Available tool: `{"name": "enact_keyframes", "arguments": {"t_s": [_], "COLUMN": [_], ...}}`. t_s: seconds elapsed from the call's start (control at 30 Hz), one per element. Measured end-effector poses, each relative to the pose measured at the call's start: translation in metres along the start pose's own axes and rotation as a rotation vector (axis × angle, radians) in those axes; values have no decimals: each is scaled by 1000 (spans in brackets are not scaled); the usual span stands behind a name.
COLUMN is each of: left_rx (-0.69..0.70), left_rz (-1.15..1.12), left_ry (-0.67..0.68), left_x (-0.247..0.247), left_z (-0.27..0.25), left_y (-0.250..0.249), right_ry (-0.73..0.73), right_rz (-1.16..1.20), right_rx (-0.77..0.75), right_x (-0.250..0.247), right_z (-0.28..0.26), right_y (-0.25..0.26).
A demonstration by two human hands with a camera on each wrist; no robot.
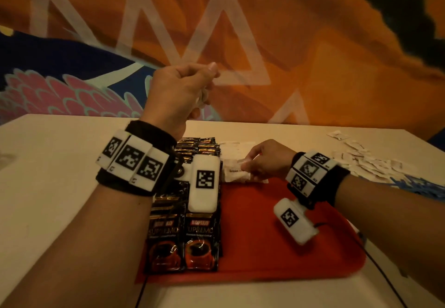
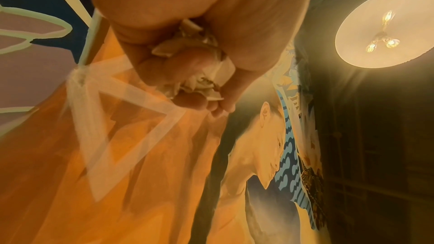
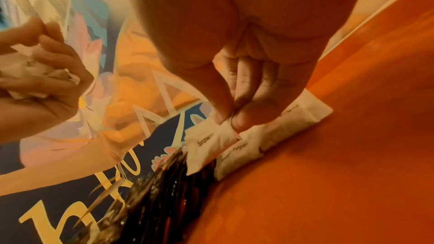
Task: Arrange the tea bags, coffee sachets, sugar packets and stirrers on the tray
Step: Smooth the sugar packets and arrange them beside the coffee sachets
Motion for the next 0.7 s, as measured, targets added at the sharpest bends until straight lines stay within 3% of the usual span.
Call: {"name": "enact_keyframes", "arguments": {"t_s": [0.27, 0.7], "left_rx": [-13, -12], "left_rz": [5, 9], "left_ry": [12, 35], "left_x": [-3, -2], "left_z": [1, 3], "left_y": [-1, 1], "right_ry": [-27, -94], "right_rz": [-168, -475], "right_rx": [-2, -154], "right_x": [11, 7], "right_z": [0, -3], "right_y": [3, 17]}}
Point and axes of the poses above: each hand's wrist, its own z-axis towards the middle knuckle, its own x-axis out of the palm, y = z × x, the point moved 10 cm from there along z, towards the middle knuckle, and after that the axes turned 14 degrees about -y, right-handed, at the moved point
